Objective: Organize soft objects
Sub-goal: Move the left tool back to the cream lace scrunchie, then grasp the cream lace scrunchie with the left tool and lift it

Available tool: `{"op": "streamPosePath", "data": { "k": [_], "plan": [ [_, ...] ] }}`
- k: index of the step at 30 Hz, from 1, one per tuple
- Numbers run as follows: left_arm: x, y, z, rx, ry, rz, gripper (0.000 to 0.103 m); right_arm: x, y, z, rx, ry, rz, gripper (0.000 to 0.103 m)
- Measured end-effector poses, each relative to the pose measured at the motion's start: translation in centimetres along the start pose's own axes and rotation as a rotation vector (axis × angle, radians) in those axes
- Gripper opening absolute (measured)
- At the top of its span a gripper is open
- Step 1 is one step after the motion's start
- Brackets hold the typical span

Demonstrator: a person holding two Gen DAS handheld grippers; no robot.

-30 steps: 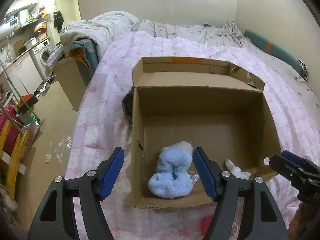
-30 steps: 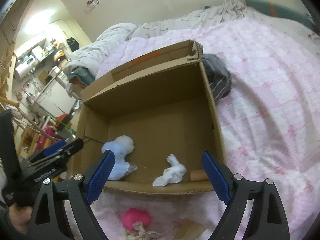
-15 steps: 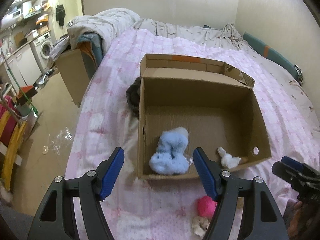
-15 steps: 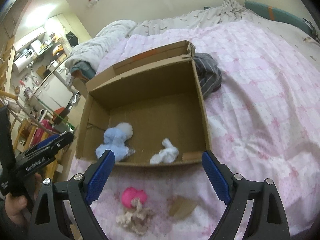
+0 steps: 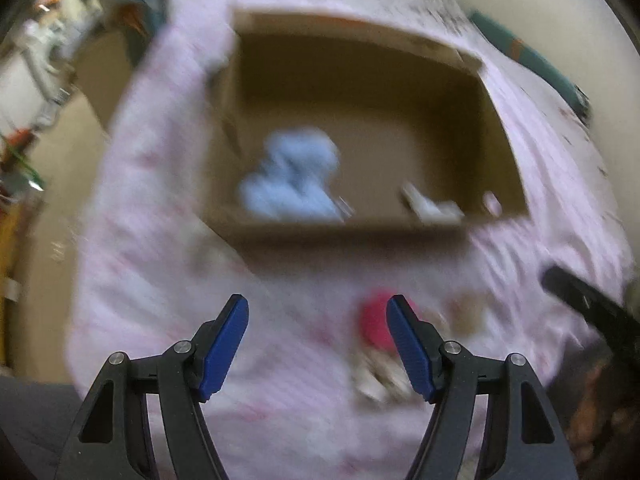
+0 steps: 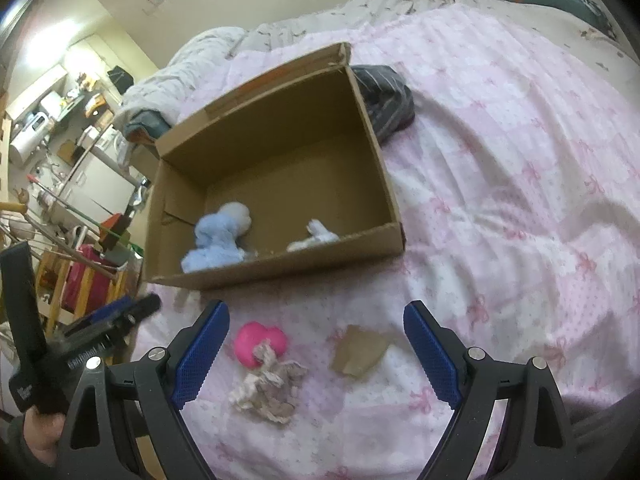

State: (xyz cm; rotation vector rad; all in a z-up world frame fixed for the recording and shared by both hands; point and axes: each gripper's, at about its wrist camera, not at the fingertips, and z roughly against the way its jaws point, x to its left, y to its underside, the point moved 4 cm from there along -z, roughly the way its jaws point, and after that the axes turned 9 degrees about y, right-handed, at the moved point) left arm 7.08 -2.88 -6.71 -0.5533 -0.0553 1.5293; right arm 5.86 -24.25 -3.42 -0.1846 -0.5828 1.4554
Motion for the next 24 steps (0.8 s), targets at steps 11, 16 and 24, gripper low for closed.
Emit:
{"op": "streamPosePath", "data": {
  "k": [11, 16, 24],
  "plan": [
    [-3.3, 4.6, -4.9, 0.218, 0.121, -0.013, 0.069, -1.3, 0.2, -1.1, 0.048, 0.012, -0.056, 0.095],
    [-1.1, 3.8, -3.5, 0.179, 0.136, 0.055, 0.069, -1.0, 0.3, -1.2, 0.054, 0.000, -0.047, 0.095],
    [-1.2, 4.3, -7.1, 0.283, 0.142, 0.060, 0.064, -0.7, 0.2, -1.7, 0.065, -0.024, -0.063, 0.095]
  ]
}}
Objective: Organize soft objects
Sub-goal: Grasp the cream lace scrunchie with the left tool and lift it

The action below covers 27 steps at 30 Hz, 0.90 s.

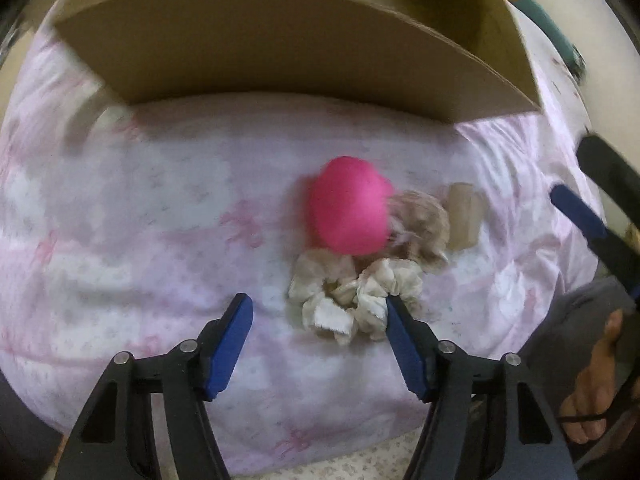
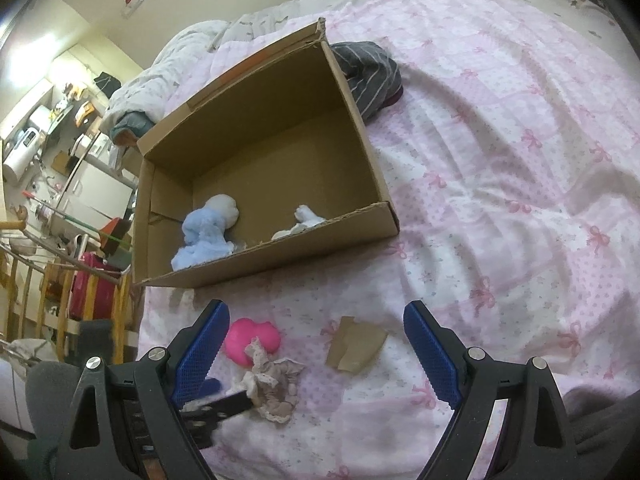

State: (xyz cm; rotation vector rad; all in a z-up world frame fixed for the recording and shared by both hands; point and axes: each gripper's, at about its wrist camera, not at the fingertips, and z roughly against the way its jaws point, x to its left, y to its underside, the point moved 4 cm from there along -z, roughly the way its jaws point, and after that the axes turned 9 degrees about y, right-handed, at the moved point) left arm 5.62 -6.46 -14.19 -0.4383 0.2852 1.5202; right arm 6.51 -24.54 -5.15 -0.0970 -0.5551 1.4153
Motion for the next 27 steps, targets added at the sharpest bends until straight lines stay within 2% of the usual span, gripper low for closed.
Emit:
{"op": "streamPosePath", "data": {
  "k": [3, 4, 5, 8, 13, 20, 23, 27],
  "plan": [
    [-1.7, 0.2, -1.0, 0.013, -0.001, -0.075, 0.049, 0.2, 0.0, -0.1, 0.001, 0.001, 0.009, 0.095],
    [-2.2, 0.3, -1.4, 0.019, -0.014, -0.101, 0.040, 0.2, 0.0, -0.1, 0.002, 0.000, 0.009, 0.095],
    [-2.4, 0.3, -1.6, 0.023, -0.013, -0.113, 0.028, 0.1, 0.1, 0.0, 0.001, 0.001, 0.007, 0.095],
    [-2.6, 0.3, -1.7, 0.031, 0.006, -0.116, 0.014, -0.1, 0.0, 0.0, 0.000, 0.002, -0.003, 0.095],
    [-2.4, 0.6, 0.6, 0.032, 0.003, -0.104, 0.013, -0.3, 0.1, -0.1, 0.009, 0.006, -0.013, 0.095],
    [-2.1, -0.8, 7.2, -0.089, -0.065, -0.120, 0.013, -0.5, 0.1, -0.1, 0.013, -0.003, -0.031, 0.095],
    [-0.7, -1.4, 10.0, -0.149, -0.099, -0.114, 0.013, -1.2, 0.1, -0.1, 0.020, 0.001, -0.065, 0.095],
    [1.1, -1.8, 11.6, -0.216, -0.155, -0.102, 0.013, -2.5, 0.5, -1.2, 0.077, 0.028, -0.112, 0.093]
  ]
}}
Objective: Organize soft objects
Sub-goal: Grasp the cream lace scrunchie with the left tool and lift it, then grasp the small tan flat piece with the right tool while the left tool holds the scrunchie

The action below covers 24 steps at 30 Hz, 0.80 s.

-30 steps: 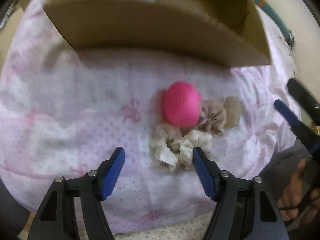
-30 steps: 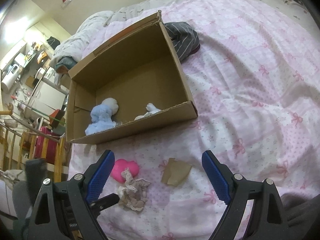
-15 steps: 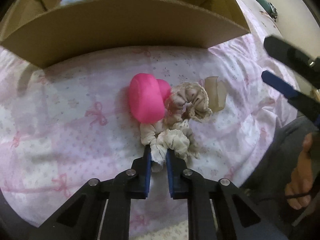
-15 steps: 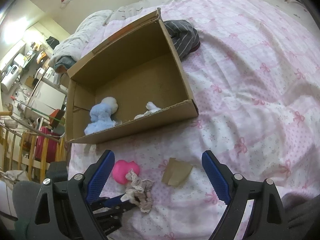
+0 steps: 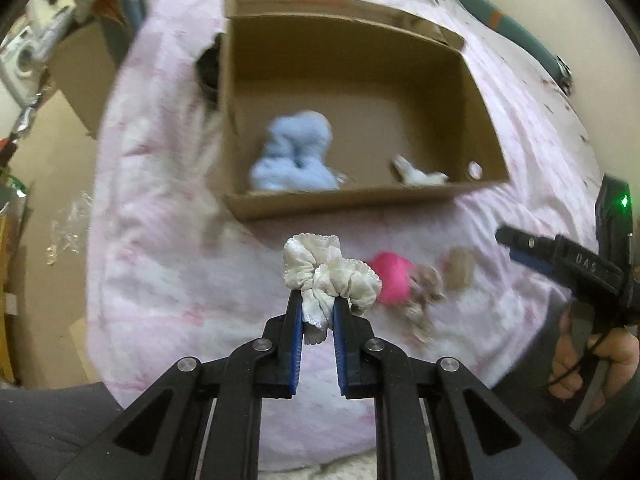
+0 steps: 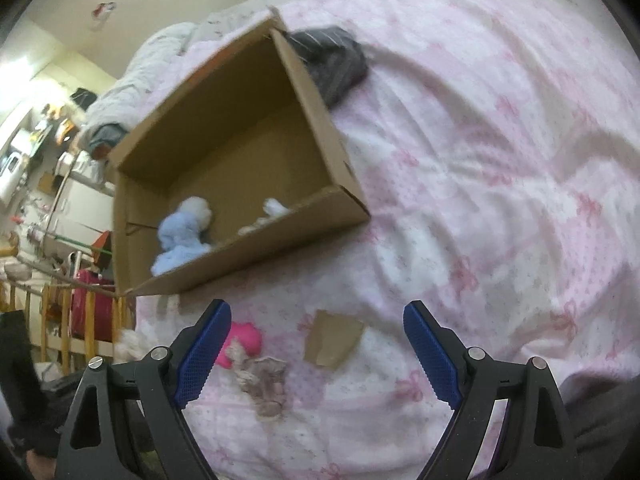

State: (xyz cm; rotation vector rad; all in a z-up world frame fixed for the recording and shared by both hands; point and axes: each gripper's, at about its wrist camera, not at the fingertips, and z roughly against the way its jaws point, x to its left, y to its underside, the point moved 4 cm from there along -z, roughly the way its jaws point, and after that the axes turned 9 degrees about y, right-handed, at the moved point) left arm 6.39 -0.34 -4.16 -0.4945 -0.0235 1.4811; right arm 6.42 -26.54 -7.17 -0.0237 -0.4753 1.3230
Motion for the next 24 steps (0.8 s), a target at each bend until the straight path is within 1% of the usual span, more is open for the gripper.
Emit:
{"op": "streamPosePath", "data": {
  "k": [1, 3, 5, 7, 10, 13, 15, 16, 17, 18, 19, 21, 22, 23, 24],
  "plan": [
    [0.5, 0.0, -0.1, -0.005, -0.010, 0.010, 0.013, -0.3, 0.1, -0.5, 0.024, -0.005, -0.018, 0.087],
    [1.4, 0.2, -0.6, -0.009, -0.026, 0.026, 0.013, -0.5, 0.3, -1.5, 0.072, -0.016, -0.043, 0.080],
    [2.0, 0.1, -1.2, -0.013, -0.029, 0.065, 0.013, -0.3, 0.4, -2.4, 0.107, -0.027, -0.043, 0.066],
    [2.4, -0.3, -1.1, -0.016, -0.018, 0.079, 0.013, 0.3, 0.7, -3.3, 0.140, -0.024, -0.022, 0.062],
    [2.4, -0.5, -1.0, -0.027, -0.023, 0.076, 0.013, 0.8, 1.3, -4.2, 0.153, 0.019, 0.003, 0.062],
    [2.3, -0.3, -1.3, -0.021, -0.026, 0.068, 0.013, 1.3, 1.8, -5.4, 0.181, 0.033, 0.019, 0.062],
    [2.1, -0.3, -1.4, -0.021, -0.030, 0.060, 0.013, 1.6, 2.0, -5.8, 0.186, 0.058, 0.039, 0.061],
    [2.1, -0.4, -1.4, -0.022, -0.030, 0.059, 0.013, 1.7, 2.2, -6.1, 0.186, 0.071, 0.049, 0.060],
    [2.0, -0.3, -1.3, -0.024, -0.030, 0.059, 0.013, 1.9, 2.2, -6.3, 0.183, 0.076, 0.052, 0.051],
    [2.0, -0.3, -1.3, -0.025, -0.030, 0.060, 0.013, 1.9, 2.2, -6.4, 0.180, 0.085, 0.055, 0.045],
    [2.1, -0.4, -1.3, -0.027, -0.030, 0.061, 0.013, 1.9, 2.1, -6.6, 0.177, 0.104, 0.062, 0.036],
    [2.2, -0.5, -1.1, -0.030, -0.031, 0.065, 0.013, 1.8, 2.1, -6.8, 0.175, 0.111, 0.061, 0.032],
    [2.3, -0.5, -1.0, -0.035, -0.032, 0.069, 0.013, 1.7, 2.1, -6.7, 0.172, 0.116, 0.062, 0.024],
    [2.4, -0.6, -0.9, -0.041, -0.034, 0.073, 0.013, 1.8, 2.1, -6.7, 0.163, 0.118, 0.067, 0.019],
    [2.6, -0.7, -0.7, -0.047, -0.037, 0.078, 0.013, 2.0, 2.1, -6.6, 0.154, 0.117, 0.070, 0.009]
  ]
}}
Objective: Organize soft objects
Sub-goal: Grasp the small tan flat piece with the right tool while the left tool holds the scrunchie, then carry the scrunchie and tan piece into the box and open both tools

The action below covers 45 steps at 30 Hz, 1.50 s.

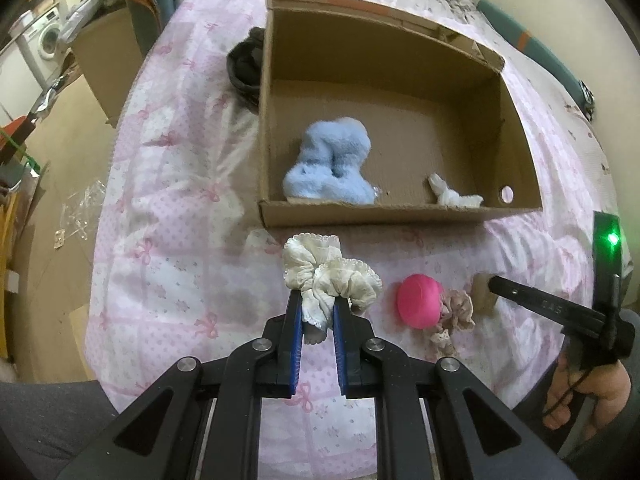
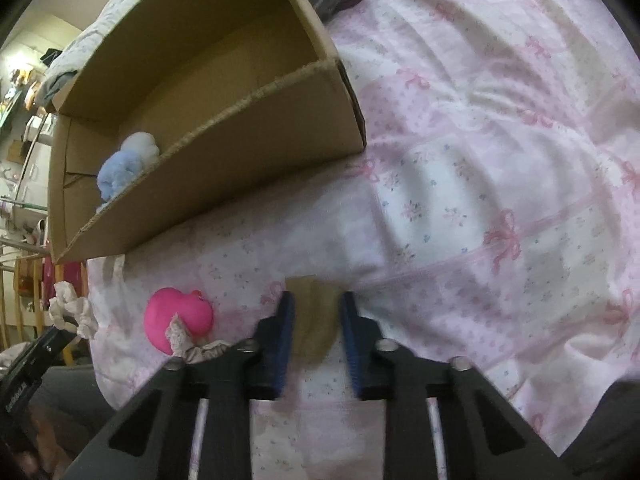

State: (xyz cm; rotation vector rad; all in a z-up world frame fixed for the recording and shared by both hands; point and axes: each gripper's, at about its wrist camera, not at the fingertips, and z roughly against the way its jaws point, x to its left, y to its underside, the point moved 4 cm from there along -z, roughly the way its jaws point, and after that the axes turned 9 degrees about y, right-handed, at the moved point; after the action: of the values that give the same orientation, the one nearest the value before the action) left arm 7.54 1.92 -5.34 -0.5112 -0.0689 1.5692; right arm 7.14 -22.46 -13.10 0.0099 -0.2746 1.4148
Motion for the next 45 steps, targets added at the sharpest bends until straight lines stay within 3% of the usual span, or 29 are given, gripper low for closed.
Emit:
{"op": "streamPosePath", "data": {
  "k": [14, 22, 25, 27, 36, 45],
  "plan": [
    [0.8, 0.1, 0.0, -0.007, -0.035, 0.010, 0.013, 0.5, -0.3, 5.5, -0.178, -0.154, 0.021, 0.008],
    [0.9, 0.2, 1.3, -0.053, -0.042, 0.017, 0.013, 0.0, -0.6, 9.7, -0.276, -0.274, 0.015, 0.008],
    [0.8, 0.3, 2.6, -0.079, -0.003, 0.043, 0.013, 0.7, -0.8, 11.8, -0.345, -0.299, 0.046, 0.008],
    [0.5, 0.1, 3.9, -0.109, -0.017, 0.035, 0.013, 1.1, -1.1, 13.3, -0.382, -0.324, 0.067, 0.008],
    [-1.1, -5.0, 8.1, -0.256, -0.034, 0.000, 0.013, 2.1, -4.3, 17.4, -0.471, -0.398, 0.112, 0.008],
    [-4.0, -10.6, 5.4, -0.269, -0.050, -0.077, 0.013, 2.4, -7.7, 16.1, -0.491, -0.370, 0.111, 0.008]
  ]
}}
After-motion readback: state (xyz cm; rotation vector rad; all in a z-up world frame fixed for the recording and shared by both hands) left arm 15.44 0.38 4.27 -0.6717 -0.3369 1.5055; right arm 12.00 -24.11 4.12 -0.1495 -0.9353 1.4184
